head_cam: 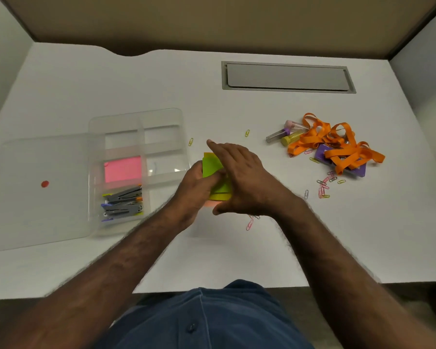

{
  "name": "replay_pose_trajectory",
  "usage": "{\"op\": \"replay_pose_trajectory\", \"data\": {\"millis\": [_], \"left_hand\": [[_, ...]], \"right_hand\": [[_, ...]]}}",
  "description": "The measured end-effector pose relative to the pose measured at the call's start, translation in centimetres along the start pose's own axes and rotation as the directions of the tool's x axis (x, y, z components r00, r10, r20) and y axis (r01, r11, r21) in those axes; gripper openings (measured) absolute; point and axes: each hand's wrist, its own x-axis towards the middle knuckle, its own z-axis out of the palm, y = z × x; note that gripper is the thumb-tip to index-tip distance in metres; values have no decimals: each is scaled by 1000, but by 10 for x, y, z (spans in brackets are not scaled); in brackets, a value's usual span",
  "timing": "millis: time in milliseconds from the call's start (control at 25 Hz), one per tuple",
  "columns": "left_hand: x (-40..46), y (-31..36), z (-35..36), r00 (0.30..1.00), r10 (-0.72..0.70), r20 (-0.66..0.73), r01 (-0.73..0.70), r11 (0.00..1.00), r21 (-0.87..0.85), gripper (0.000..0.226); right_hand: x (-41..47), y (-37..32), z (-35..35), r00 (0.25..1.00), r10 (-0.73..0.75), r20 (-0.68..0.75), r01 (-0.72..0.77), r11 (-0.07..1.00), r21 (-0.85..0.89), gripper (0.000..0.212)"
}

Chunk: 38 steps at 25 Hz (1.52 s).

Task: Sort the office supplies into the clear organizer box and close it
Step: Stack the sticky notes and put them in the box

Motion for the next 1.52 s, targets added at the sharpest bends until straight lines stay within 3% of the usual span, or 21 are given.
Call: {"op": "replay_pose_trajectory", "data": {"millis": [160, 280, 360, 480, 560, 680, 760, 840, 920, 1000, 1120, 1240, 1520], "left_hand": [[-4, 10, -44, 1000, -25, 8, 26, 998, -58, 32], [-3, 14, -82, 998, -12, -55, 6, 993, -116, 25], [-2, 16, -106, 995, 7, -104, -27, 981, -193, 26], [-2, 21, -139, 980, 14, -196, -70, 956, -284, 35], [-3, 20, -157, 969, 7, -247, -81, 953, -291, 43], [-4, 16, -181, 963, 7, -271, -108, 926, -361, 47], [-4, 15, -198, 955, 18, -295, -120, 935, -333, 46], [-2, 17, -221, 932, 82, -352, -161, 966, -202, 43], [1, 16, -246, 875, 224, -429, -227, 973, 45, 36], [3, 13, -268, 802, 386, -456, -243, 908, 341, 32], [1, 7, -296, 741, 558, -374, -276, 761, 587, 28], [0, 3, -302, 745, 605, -281, -294, 676, 676, 28], [-6, 0, -294, 801, 558, -217, -271, 661, 700, 30]], "right_hand": [[25, -42, 14, 999, -11, -37, 12, 999, 40, 120], [41, -67, 24, 998, 56, -23, -47, 957, 287, 123], [55, -82, 34, 975, 215, -63, -152, 841, 519, 109], [79, -104, 49, 879, 475, 37, -309, 510, 803, 64], [94, -117, 60, 871, 474, 125, -317, 349, 882, 37], [115, -138, 73, 887, 443, 133, -267, 256, 929, 29], [129, -147, 74, 891, 443, 96, -245, 292, 925, 30], [146, -150, 73, 895, 446, 29, -244, 433, 868, 32], [160, -145, 67, 913, 408, -21, -253, 607, 753, 33], [173, -141, 61, 944, 330, -18, -251, 750, 612, 33], [194, -148, 62, 972, 223, 75, -235, 896, 378, 35], [212, -158, 68, 972, 191, 140, -218, 953, 210, 36], [231, -163, 82, 944, 172, 283, -174, 985, -16, 29]]}}
